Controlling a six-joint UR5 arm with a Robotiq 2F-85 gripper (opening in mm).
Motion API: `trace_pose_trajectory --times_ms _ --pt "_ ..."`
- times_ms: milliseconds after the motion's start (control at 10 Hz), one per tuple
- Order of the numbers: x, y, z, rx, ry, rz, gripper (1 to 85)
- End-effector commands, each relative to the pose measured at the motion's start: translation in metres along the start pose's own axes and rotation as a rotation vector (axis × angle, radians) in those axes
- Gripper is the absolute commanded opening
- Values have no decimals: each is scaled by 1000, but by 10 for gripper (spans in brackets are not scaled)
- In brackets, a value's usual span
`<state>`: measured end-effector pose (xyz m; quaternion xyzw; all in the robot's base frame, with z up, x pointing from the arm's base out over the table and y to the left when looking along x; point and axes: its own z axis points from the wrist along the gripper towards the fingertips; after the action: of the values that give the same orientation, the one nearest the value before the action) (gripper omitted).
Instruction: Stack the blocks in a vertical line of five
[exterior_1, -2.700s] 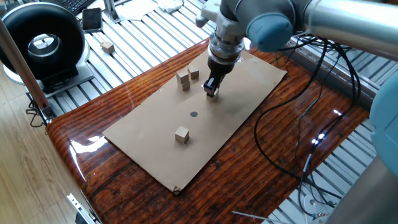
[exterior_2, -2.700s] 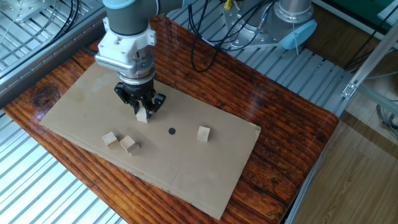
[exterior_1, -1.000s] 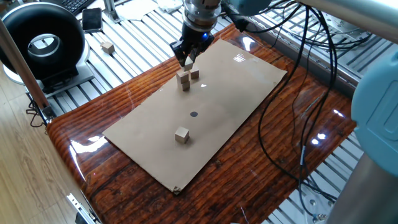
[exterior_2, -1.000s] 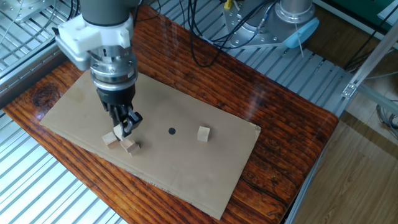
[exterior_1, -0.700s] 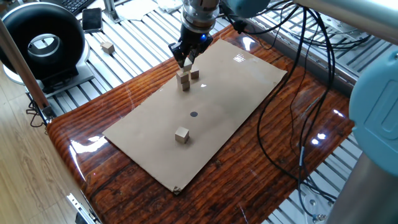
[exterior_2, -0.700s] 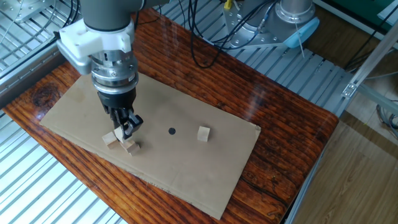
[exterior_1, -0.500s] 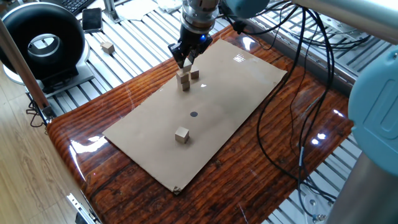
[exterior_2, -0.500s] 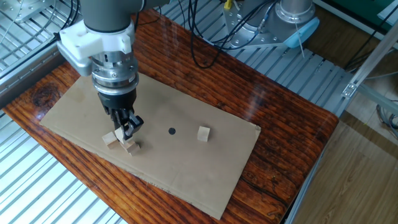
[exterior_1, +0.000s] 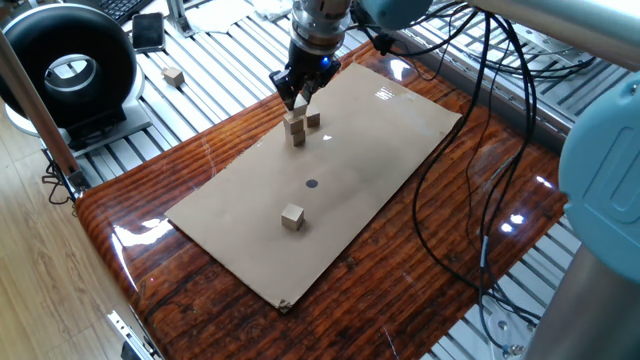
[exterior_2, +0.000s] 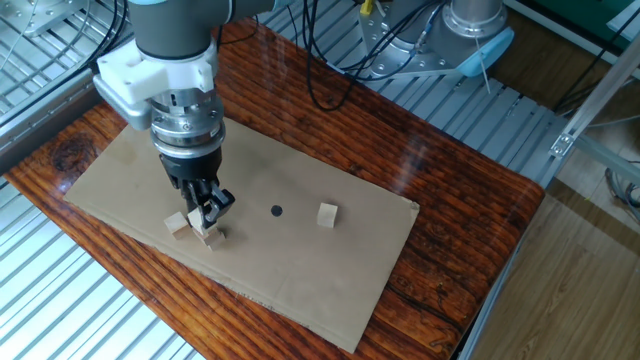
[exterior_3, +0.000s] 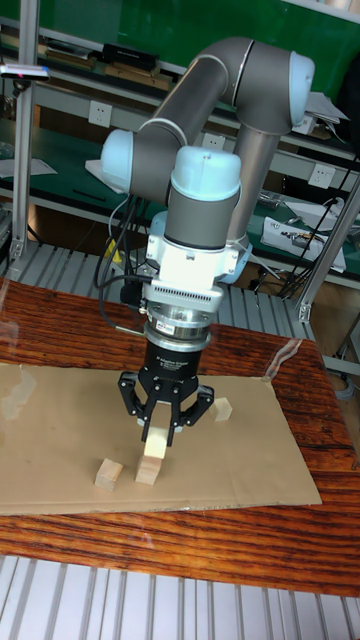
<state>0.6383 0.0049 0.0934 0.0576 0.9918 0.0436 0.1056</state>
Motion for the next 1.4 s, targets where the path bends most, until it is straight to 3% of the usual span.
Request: trace_pose_trajectory --times_ms 0,1300 --pt "-2 3 1 -15 -1 0 10" --pt "-5 -2 8 1 -4 -16 10"
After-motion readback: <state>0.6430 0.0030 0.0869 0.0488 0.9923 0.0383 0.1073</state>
